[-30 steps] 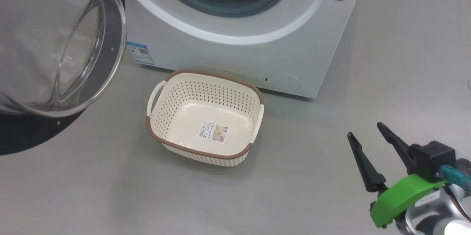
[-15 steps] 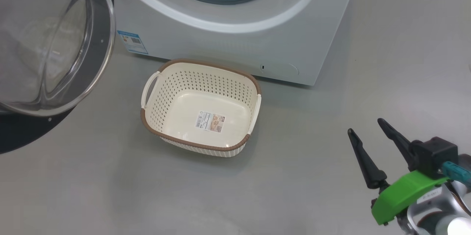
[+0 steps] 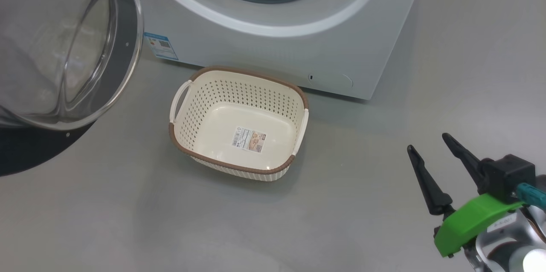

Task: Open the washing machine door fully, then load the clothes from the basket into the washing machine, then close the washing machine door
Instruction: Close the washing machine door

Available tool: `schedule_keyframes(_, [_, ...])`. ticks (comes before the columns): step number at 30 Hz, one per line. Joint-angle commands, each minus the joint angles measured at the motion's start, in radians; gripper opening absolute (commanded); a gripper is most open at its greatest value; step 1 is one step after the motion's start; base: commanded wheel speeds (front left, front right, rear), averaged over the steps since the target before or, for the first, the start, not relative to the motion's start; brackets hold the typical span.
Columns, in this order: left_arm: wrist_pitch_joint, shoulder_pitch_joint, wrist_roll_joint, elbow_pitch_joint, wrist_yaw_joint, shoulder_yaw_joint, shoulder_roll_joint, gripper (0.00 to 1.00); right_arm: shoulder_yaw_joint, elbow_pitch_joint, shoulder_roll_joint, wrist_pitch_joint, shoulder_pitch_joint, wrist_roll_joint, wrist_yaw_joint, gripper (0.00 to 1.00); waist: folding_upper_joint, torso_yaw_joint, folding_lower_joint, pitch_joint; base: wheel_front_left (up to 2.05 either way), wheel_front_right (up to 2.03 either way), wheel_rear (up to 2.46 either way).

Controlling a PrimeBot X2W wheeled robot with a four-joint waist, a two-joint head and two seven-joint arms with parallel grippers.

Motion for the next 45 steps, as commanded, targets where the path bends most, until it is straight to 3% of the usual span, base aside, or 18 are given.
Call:
schedule_keyframes(1, [0.034,-0.002,-0.009,-0.048,-0.007,0.009,0.035,0.0,0.019,-0.043,-0.024,0.005,-0.038,0.005,-0.003,1.0,0.0,0.003,0.0,-0.003,0.0,0.0,0.0])
schedule_keyframes(22, [0.232,0.034,-0.048,-0.15,-0.007,0.044,-0.026,0.0,0.018,-0.051,-0.022,0.018,-0.044,0.003,-0.003,1.0,0.0,0.006,0.0,0.003,0.0,0.0,0.0])
schedule_keyframes(45, [0.554,0.087,-0.071,-0.355,-0.007,0.085,-0.167,0.0,0.023,-0.024,0.0,0.008,-0.043,0.001,-0.003,1.0,0.0,0.044,0.0,-0.009,0.0,0.0,0.0])
